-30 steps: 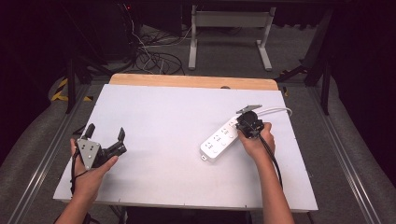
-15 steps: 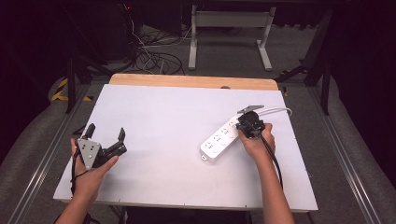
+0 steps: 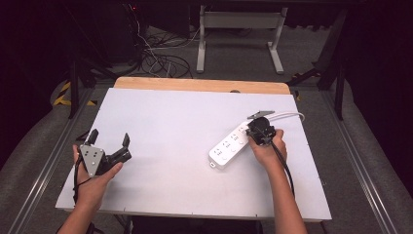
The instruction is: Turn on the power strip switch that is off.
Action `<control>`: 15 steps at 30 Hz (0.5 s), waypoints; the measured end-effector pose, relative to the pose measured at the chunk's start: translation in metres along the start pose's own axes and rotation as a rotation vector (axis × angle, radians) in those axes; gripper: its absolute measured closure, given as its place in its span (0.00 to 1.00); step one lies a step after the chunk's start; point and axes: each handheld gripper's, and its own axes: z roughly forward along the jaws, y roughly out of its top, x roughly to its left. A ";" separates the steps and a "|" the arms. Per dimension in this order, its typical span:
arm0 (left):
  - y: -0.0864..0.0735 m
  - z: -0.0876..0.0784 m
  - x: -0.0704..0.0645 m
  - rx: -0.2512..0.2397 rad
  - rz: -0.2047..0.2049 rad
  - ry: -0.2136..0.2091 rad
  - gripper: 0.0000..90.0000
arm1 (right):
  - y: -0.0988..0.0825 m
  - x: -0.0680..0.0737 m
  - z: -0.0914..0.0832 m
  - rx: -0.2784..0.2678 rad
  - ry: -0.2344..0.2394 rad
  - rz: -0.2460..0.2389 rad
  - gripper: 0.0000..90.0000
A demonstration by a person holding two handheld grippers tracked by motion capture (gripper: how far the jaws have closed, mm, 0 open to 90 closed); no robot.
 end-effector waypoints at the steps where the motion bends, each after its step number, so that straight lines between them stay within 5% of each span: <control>1: 0.000 0.000 0.000 0.000 0.000 -0.001 0.05 | 0.000 0.000 0.000 0.000 0.000 0.000 1.00; 15: 0.000 0.000 -0.001 0.001 -0.001 -0.003 0.05 | 0.000 -0.001 0.000 0.001 0.006 0.002 1.00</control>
